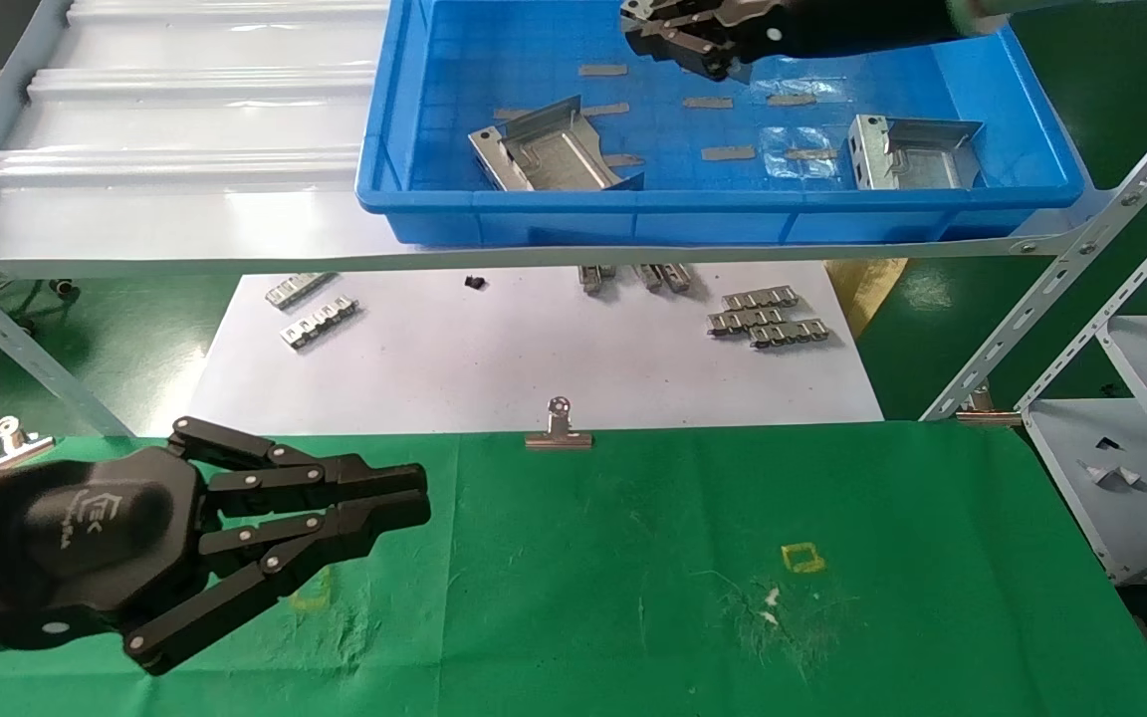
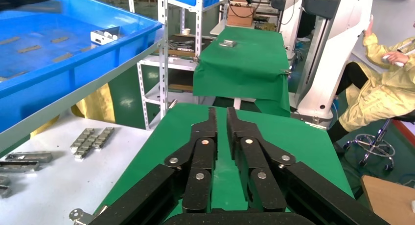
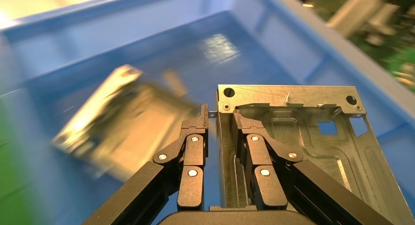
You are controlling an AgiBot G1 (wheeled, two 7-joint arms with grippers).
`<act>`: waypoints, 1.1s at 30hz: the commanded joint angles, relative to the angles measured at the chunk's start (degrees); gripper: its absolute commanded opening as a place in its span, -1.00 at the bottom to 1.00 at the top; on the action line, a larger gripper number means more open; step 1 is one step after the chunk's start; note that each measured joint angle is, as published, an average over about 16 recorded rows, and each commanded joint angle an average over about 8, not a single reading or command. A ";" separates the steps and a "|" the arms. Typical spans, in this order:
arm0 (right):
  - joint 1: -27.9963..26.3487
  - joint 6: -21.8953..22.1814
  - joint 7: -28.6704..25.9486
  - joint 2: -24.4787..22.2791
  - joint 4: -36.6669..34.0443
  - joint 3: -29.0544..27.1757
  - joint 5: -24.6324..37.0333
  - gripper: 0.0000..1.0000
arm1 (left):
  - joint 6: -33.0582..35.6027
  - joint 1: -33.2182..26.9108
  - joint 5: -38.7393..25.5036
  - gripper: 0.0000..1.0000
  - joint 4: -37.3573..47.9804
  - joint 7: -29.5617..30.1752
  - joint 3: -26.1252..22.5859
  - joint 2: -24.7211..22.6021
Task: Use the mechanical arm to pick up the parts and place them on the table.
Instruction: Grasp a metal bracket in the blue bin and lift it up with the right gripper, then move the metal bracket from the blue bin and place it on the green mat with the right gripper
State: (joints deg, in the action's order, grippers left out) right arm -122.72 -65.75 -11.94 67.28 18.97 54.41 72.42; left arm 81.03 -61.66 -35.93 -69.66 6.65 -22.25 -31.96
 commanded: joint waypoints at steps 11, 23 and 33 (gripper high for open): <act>-2.01 -26.07 10.25 -13.93 6.33 1.69 -6.39 -1.00 | 0.00 0.00 0.00 1.00 0.00 0.00 0.00 0.00; 4.66 -25.63 8.25 -33.30 30.96 15.88 -20.16 -1.00 | 0.00 0.00 0.00 1.00 0.00 0.00 0.00 0.00; 14.90 -22.27 19.07 -32.36 24.10 23.81 -16.74 -1.00 | 0.00 0.00 0.00 1.00 0.00 0.00 0.00 0.00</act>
State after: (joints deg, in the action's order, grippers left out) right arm -108.28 -87.75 7.28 35.70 42.74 77.65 55.49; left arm 81.03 -61.66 -35.93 -69.66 6.65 -22.25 -31.96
